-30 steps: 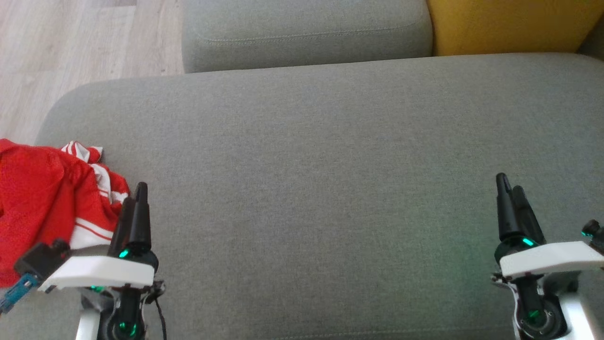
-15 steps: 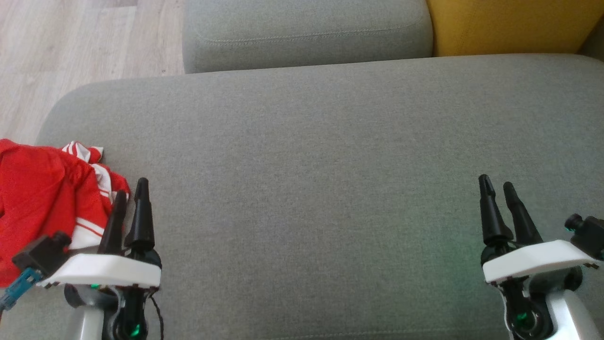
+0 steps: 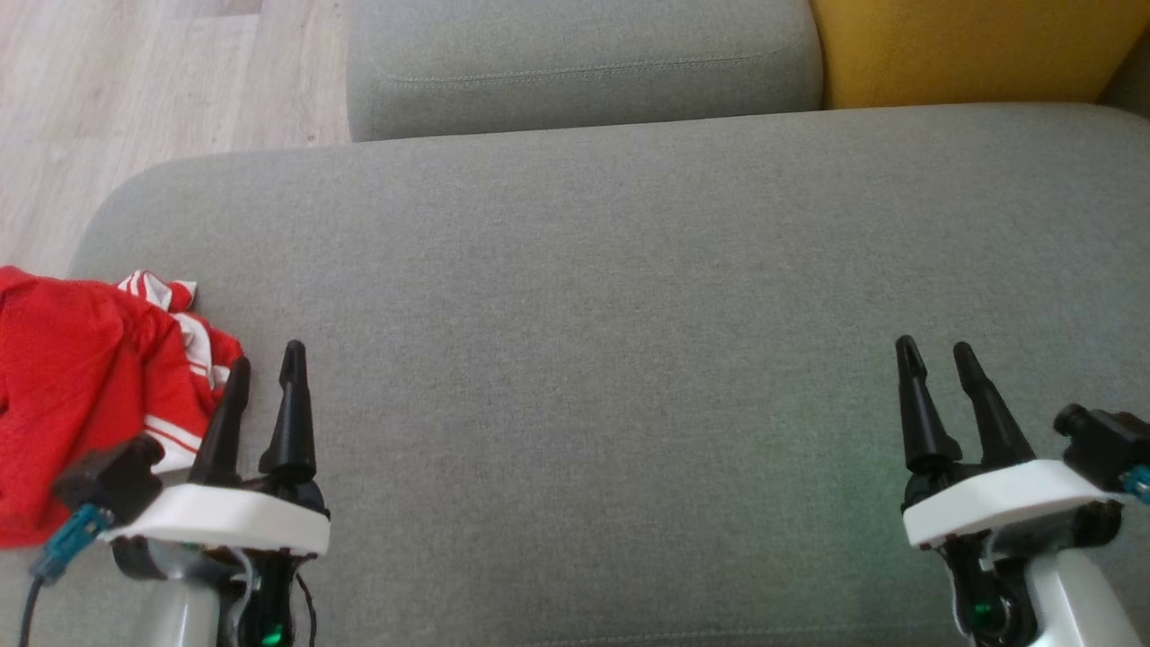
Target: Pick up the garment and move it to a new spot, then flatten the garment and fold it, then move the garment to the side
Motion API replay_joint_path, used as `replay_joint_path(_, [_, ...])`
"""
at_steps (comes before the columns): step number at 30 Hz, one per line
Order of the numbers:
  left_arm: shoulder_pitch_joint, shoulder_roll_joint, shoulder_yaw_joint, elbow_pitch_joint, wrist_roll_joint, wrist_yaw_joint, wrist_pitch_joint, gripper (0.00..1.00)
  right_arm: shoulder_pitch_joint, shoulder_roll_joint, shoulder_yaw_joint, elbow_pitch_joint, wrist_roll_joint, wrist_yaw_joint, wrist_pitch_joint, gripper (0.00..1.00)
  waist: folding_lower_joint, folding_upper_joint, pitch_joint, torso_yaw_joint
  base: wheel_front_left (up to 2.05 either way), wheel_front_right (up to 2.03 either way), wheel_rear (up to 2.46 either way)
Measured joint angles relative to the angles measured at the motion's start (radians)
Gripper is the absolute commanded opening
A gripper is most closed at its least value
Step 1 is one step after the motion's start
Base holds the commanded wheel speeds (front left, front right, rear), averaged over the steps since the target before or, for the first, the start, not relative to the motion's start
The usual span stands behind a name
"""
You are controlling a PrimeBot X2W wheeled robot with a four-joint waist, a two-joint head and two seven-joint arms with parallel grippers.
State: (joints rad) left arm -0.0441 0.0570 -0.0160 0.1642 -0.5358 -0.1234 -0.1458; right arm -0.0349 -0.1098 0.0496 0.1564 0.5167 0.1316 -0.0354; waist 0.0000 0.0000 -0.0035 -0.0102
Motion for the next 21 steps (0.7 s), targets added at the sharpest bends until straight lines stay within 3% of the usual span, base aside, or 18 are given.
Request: replay_joint_path(21, [0.011, 0.0, -0.012, 0.028, 0.253, -0.001, -0.06, 1.0, 0.003, 0.003, 0.01, 0.003, -0.231, 0.0, -0.041, 1.0, 0.0, 0.0, -0.003, 0.004, 0.0, 0.0, 0.0])
